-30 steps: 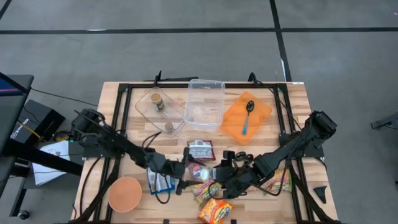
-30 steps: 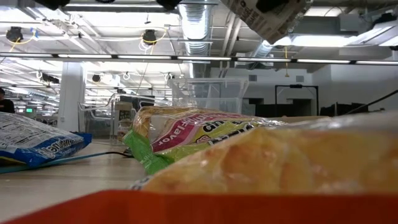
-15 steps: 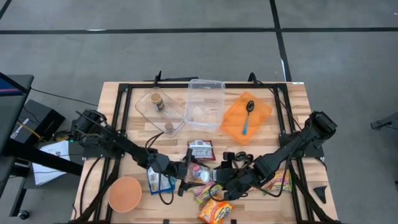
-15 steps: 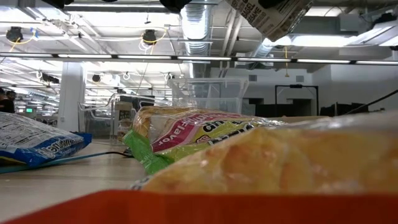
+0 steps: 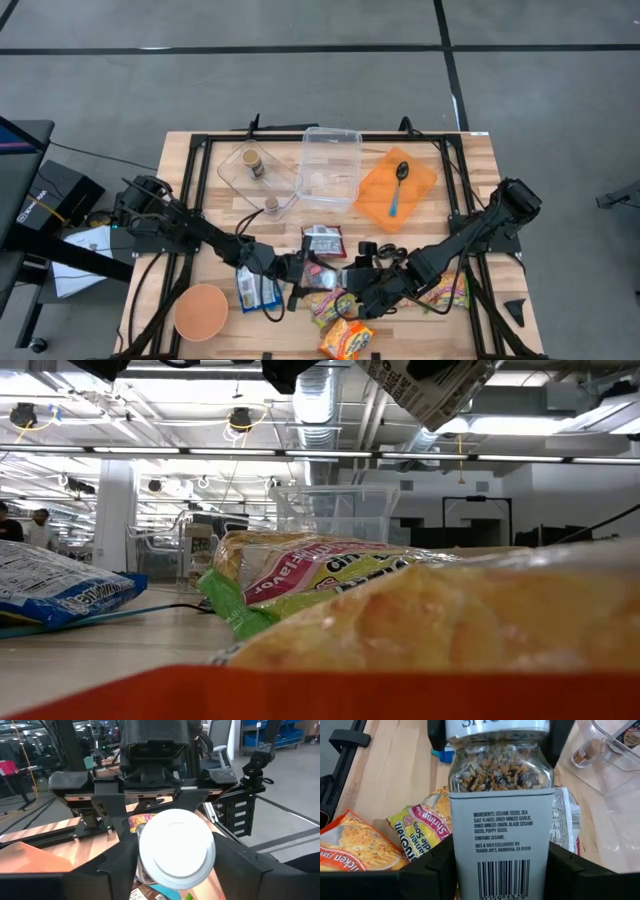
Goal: Pick & Place Food Item
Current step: Put the white seasoning bottle into the transparent bin
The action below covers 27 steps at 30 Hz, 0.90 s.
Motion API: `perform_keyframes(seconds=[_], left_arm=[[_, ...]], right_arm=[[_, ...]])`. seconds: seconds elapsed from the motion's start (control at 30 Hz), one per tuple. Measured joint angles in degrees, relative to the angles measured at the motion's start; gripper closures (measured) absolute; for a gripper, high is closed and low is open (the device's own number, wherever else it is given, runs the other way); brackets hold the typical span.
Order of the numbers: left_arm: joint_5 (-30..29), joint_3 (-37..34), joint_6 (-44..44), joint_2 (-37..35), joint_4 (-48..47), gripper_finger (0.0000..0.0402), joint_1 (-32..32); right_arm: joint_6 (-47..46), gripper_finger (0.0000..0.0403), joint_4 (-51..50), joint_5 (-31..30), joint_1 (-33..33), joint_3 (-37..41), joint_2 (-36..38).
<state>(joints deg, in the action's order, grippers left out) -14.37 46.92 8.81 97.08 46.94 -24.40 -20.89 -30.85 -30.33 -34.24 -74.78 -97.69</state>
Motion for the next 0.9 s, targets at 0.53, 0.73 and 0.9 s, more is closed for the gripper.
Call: perform_keyframes(seconds=[0.53, 0.73, 0.9], left_arm=[[-0.3, 0.0, -0.6, 0.0, 0.7, 0.0203, 0.0], [-0.7, 0.0, -0.5, 0.0, 0.6, 0.0203, 0.0], [-0.8, 0.0, -0.4, 0.0, -0.4, 0.0203, 0.1]], right_arm=[[0.7, 0.0177, 2.6, 0.2, 0.0, 0.0, 0.0], [0.7, 0.0158, 2.9, 0.1, 0.0, 0.0, 0.0], [0.1, 0.0141, 2.5, -0.2, -0.5, 0.0, 0.0]])
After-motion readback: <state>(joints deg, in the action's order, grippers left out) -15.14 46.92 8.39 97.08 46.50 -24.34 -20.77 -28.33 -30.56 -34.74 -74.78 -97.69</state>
